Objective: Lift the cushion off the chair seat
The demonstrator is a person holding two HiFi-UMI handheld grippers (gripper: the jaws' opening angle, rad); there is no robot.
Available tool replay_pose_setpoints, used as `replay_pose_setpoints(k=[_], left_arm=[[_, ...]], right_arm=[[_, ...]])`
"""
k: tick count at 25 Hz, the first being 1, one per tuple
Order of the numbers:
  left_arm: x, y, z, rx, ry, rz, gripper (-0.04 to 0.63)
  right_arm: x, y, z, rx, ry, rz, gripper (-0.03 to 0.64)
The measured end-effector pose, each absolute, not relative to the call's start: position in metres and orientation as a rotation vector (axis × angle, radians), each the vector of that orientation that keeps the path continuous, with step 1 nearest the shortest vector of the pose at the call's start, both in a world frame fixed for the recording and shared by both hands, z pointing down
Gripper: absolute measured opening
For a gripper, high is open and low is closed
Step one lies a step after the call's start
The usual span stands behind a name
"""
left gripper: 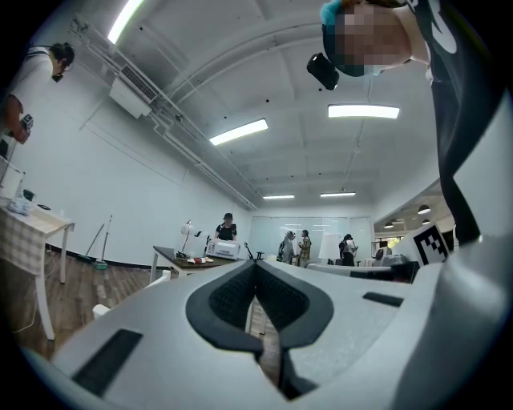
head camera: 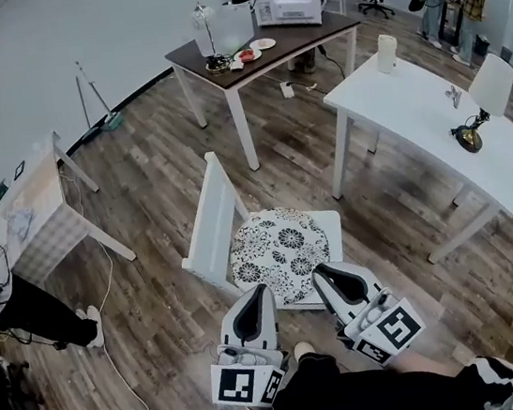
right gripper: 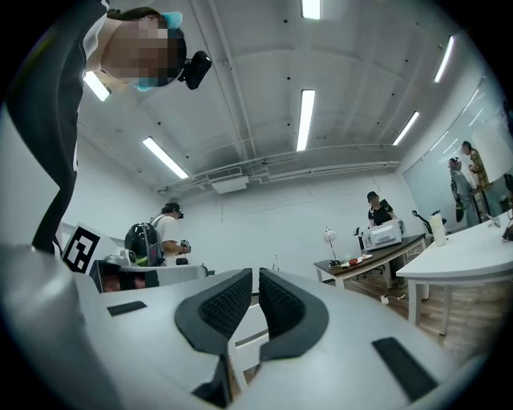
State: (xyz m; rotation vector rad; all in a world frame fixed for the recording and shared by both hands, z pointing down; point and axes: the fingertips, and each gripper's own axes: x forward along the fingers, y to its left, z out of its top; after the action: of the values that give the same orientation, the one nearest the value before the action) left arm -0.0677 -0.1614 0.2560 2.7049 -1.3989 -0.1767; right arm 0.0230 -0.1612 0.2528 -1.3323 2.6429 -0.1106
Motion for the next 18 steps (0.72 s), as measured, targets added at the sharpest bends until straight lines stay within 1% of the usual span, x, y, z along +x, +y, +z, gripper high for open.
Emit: replay_pose_setpoints(k=[8,18], left_arm=[[-0.074,-0.190,0.261,2.718,-1.350,-0.166,0.000],[-0.079,-0.201,0.272,2.713,-1.321,-0.154,0.000]], right_arm=[[0.011,-0.188,0.255,-1.350,2.640,-0.110,0.040],[0.008,-0.200,0.263,-1.383,2.631,-0.112,0.040]])
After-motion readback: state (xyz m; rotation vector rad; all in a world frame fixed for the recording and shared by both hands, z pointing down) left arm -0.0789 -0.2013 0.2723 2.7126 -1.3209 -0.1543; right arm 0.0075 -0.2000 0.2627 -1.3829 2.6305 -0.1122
